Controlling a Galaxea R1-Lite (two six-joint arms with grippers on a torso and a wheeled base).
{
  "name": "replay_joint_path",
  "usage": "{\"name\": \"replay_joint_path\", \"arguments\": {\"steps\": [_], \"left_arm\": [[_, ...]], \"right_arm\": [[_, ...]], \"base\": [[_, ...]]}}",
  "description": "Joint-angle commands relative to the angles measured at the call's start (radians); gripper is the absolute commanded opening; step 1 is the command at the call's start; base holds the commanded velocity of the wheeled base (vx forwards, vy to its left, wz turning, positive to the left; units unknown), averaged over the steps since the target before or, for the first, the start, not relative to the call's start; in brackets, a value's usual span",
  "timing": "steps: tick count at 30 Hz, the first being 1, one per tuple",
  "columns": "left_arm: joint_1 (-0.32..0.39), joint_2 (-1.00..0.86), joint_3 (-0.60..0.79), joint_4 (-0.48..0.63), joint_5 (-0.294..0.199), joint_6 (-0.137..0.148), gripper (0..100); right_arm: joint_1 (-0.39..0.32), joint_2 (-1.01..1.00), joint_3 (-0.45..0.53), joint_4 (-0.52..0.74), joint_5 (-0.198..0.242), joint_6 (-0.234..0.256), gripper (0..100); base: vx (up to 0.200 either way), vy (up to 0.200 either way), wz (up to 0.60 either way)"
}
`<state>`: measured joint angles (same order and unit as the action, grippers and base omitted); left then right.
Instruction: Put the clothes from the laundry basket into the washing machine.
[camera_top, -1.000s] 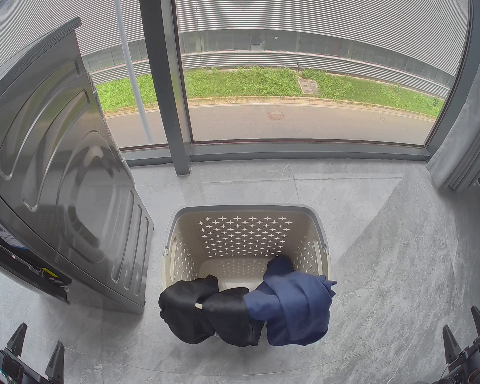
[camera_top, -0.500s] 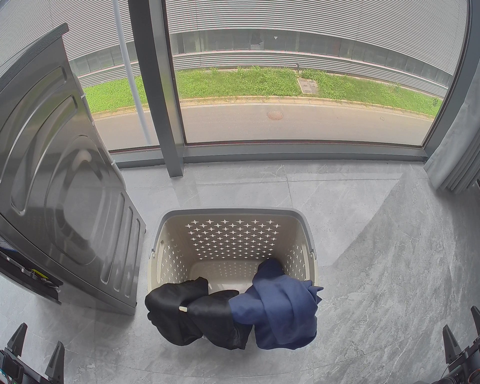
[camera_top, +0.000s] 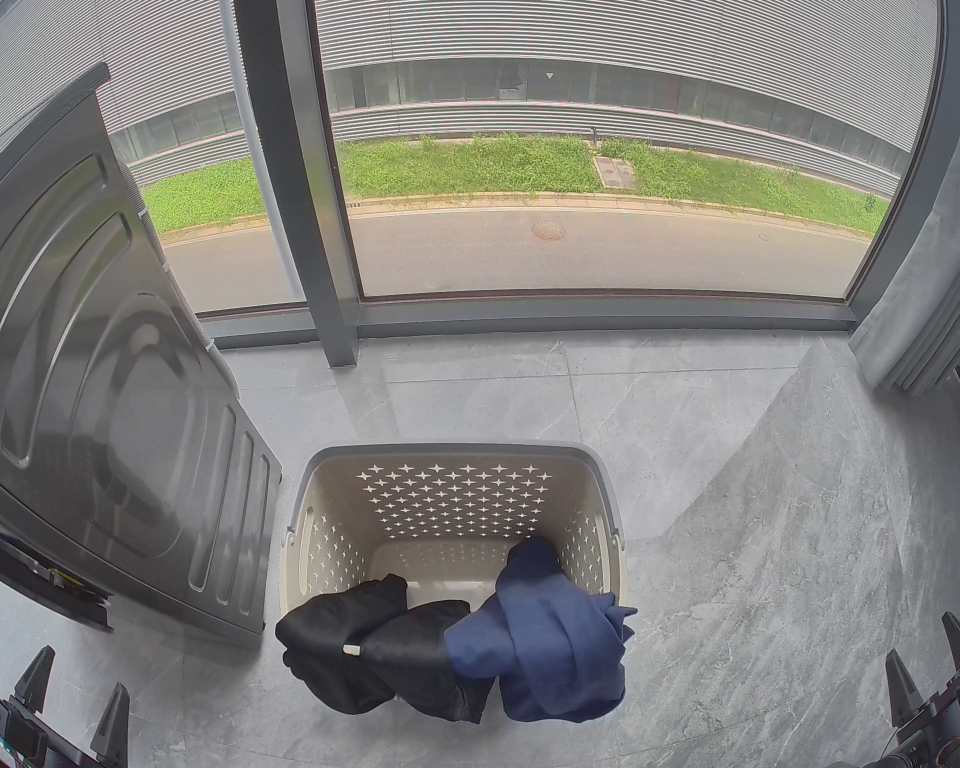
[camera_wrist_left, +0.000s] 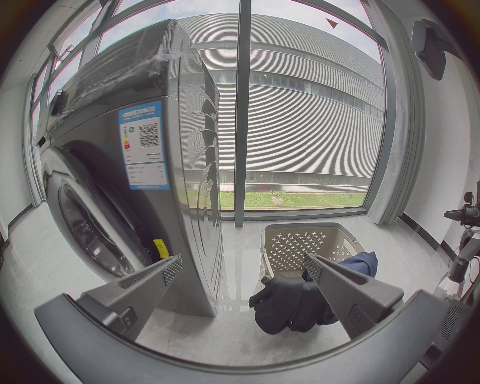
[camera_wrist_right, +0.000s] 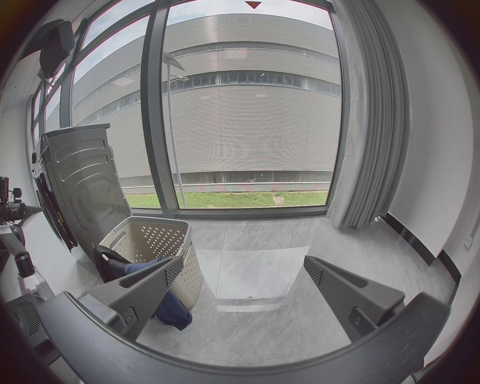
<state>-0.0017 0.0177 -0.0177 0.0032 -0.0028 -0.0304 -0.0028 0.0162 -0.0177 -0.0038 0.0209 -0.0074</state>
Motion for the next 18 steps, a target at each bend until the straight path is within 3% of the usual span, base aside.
{"name": "replay_joint_path", "arguments": {"steps": [1,4,11,18], "left_arm": [[0.000,-0.012,0.015,0.000,0.000,0.000,100],[0.000,-0.012,0.015,0.000,0.001,0.001,100],[0.000,-0.012,0.015,0.000,0.001,0.001,100],[0.000,-0.010,0.015,0.000,0.000,0.001,100]], "right_arm": [[0.000,-0.007,0.018,-0.001,0.001,0.000,100],[0.000,-0.007,0.018,-0.001,0.001,0.000,100],[0.000,-0.007,0.018,-0.001,0.001,0.000,100],[0.000,-0.007,0.018,-0.001,0.001,0.000,100]], "base": [[0.000,0.000,0.00],[0.000,0.000,0.00],[0.200,0.000,0.00],[0.000,0.000,0.00]]}}
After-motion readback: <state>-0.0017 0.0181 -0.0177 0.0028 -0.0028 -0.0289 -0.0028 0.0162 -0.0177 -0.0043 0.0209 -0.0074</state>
